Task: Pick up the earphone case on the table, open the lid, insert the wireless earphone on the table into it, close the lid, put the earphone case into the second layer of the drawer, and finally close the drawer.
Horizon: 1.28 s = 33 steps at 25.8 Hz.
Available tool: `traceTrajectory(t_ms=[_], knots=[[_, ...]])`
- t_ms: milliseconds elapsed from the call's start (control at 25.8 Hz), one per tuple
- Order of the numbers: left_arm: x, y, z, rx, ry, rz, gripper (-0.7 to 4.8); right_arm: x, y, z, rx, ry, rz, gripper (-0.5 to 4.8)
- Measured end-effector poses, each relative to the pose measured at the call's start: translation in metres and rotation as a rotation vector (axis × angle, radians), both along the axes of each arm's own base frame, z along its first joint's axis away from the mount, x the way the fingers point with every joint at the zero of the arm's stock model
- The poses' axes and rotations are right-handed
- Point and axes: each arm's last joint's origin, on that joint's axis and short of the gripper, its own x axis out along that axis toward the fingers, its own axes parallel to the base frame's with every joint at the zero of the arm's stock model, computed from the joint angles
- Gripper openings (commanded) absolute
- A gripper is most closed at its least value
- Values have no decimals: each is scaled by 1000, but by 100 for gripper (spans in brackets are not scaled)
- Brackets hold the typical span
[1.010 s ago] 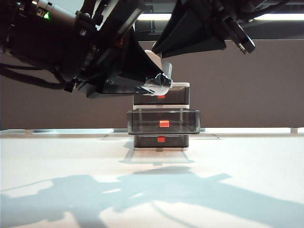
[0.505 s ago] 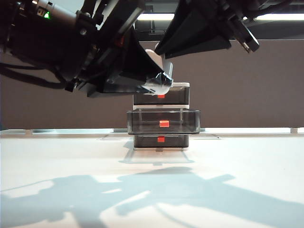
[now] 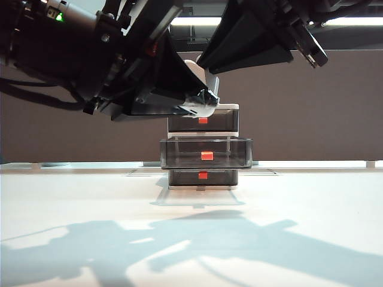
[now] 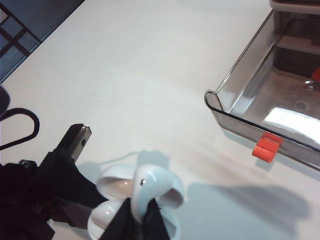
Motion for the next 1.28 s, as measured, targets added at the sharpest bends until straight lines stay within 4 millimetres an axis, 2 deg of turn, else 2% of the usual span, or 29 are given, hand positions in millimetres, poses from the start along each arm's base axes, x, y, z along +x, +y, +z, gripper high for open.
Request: traceTrajectory(t_ms=[116,155,311,388,699,893,1010,1165,1281], knots=[[0,0,0,-1,0,0,49,0,0,0,-1,0,0,138],[0,0,0,-1,0,0,48,0,0,-1,-9,3,-6,153],[0,0,0,0,0,3,48,0,-2,-2,-19,13,-9,160],[0,0,0,0,0,3,48,0,-2,-2,-19,15,-8,212],[0,0,0,2,1,4,48,-1,-2,0,-4,17,15,217],[0,0,0,1,0,3,48,-2,-2,0,1,25,36,290],[0,0,0,0,0,3,48,-2,-2,0,0,25,36,290],[0,0,0,1,-1,3,48,-1,-2,0,-11,11,42,331],[0,0,0,11,-16,-1,48,1,-5,1,-12,2,32,338]])
